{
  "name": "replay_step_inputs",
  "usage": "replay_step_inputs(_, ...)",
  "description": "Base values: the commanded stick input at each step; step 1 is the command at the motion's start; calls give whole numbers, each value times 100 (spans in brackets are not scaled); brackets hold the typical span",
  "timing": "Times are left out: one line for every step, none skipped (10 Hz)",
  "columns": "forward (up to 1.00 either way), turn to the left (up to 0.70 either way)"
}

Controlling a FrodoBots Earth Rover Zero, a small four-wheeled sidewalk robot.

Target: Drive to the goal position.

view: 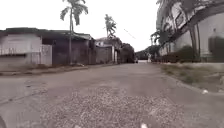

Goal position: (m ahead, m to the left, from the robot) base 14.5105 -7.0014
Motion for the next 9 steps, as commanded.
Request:
replay_step_inputs(100, -27)
replay_step_inputs(100, -27)
replay_step_inputs(100, -27)
replay_step_inputs(100, -27)
replay_step_inputs(100, -27)
replay_step_inputs(100, -27)
replay_step_inputs(100, -27)
replay_step_inputs(100, -27)
replay_step_inputs(100, -27)
